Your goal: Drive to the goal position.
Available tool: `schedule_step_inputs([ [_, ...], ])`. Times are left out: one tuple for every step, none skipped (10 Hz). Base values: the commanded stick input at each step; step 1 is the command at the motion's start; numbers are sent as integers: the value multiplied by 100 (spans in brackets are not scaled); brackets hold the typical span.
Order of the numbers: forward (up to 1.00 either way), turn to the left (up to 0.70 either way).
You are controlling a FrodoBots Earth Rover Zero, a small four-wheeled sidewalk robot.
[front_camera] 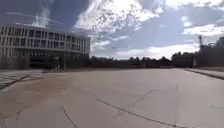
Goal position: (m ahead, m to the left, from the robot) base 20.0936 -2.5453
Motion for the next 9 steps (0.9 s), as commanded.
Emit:
schedule_step_inputs([
  [70, -1],
  [70, -1],
  [70, -1],
  [70, -1],
  [70, -1],
  [70, -1],
  [70, -1],
  [70, -1],
  [70, -1],
])
